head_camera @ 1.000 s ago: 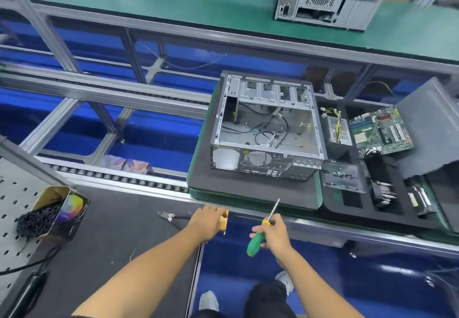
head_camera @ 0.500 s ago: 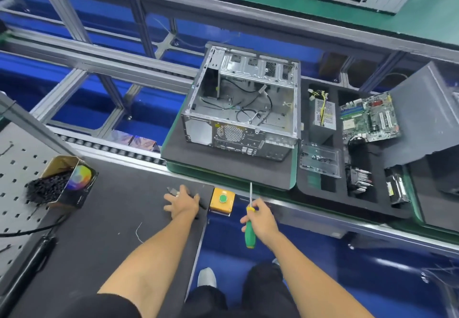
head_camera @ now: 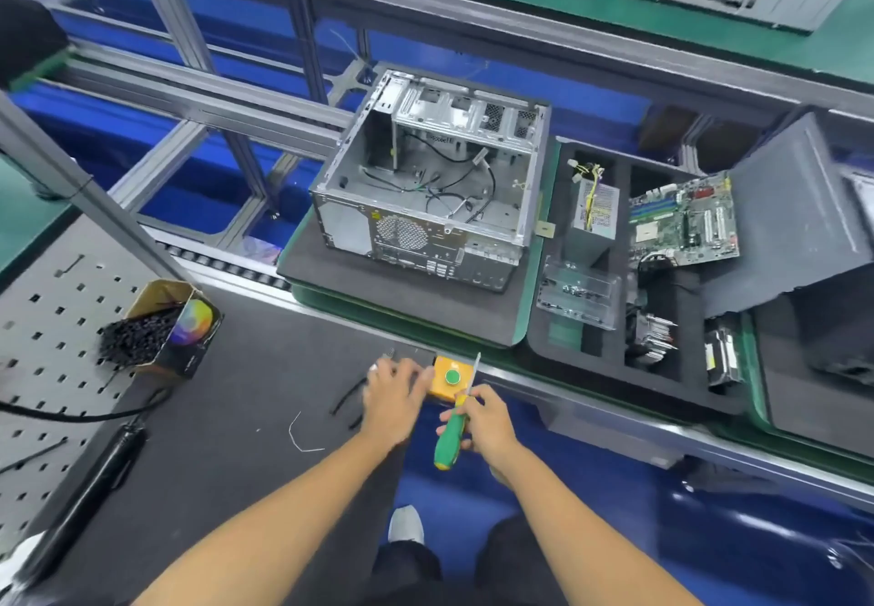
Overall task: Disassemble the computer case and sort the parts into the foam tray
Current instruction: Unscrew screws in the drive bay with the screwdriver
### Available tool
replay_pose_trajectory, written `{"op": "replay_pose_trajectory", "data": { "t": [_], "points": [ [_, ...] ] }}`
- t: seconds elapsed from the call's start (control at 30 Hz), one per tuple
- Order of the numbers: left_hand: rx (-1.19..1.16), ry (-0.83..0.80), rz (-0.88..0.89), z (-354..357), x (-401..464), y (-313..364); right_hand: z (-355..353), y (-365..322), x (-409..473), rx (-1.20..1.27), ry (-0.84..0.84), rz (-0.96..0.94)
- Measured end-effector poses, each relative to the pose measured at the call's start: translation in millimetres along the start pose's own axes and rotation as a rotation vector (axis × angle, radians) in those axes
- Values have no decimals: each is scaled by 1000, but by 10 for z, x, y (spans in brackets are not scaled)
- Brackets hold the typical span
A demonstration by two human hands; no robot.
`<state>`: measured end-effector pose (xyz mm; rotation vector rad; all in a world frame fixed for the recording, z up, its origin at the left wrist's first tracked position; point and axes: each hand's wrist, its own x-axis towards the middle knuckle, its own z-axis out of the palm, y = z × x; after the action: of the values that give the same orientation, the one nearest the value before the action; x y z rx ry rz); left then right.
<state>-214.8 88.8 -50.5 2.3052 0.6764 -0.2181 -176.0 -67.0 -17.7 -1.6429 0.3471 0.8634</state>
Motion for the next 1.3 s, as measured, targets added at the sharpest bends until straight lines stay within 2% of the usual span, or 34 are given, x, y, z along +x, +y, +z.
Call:
{"op": "replay_pose_trajectory", "data": {
  "t": [0.07, 0.1, 0.13, 0.23, 0.37, 0.53, 0.77, 0.97, 1.17, 1.3],
  "points": [
    [-514, -351, -47, 87, -179, 289, 10, -85, -6, 25, 7, -46],
    [-667, -444, -79, 131, -222, 384, -17, -140, -27, 36, 15, -71],
    [-716, -455, -77, 156, -228, 446, -66, -192, -51, 45, 18, -95],
    [-656, -365, 35, 185, -148, 619, -331, -310, -87, 91, 52, -124],
    [-597, -373, 86, 219, 29, 940, -944, -479, -68, 187, 310, -24],
    [-594, -376, 189, 327, 185, 1626, -1940, -518, -148, 88, 478, -240],
    [-618, -301, 423, 684, 337, 2921, -3351, -826, -155, 166, 673, -464],
    [-599, -243, 502, 1062, 524, 3988, -4367, -1223, -43, 119, 737, -544],
    [-503, -87, 545, 1432, 756, 4578, -5007, -1475, 29, -121, 714, -597],
    [-390, -2, 562, 1574, 961, 4750, -5257, -1597, 199, -500, 978, -592]
  ]
}}
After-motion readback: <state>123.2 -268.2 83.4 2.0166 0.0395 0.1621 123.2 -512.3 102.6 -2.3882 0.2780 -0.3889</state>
